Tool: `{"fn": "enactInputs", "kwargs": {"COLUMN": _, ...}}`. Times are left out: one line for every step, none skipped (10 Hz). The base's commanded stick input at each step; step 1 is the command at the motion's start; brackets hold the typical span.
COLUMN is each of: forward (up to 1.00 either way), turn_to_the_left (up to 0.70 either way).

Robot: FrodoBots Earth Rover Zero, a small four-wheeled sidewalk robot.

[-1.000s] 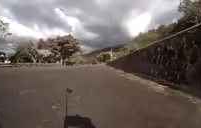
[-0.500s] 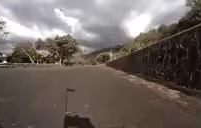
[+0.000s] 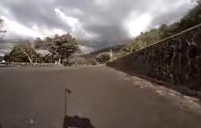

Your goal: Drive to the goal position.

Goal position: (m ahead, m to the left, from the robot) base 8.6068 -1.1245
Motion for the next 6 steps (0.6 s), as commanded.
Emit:
{"fn": "enactInputs", "kwargs": {"forward": 1.00, "turn_to_the_left": 0.00}}
{"fn": "enactInputs", "kwargs": {"forward": 1.00, "turn_to_the_left": 0.00}}
{"fn": "enactInputs", "kwargs": {"forward": 1.00, "turn_to_the_left": 0.00}}
{"fn": "enactInputs", "kwargs": {"forward": 1.00, "turn_to_the_left": 0.00}}
{"fn": "enactInputs", "kwargs": {"forward": 1.00, "turn_to_the_left": 0.00}}
{"fn": "enactInputs", "kwargs": {"forward": 1.00, "turn_to_the_left": 0.00}}
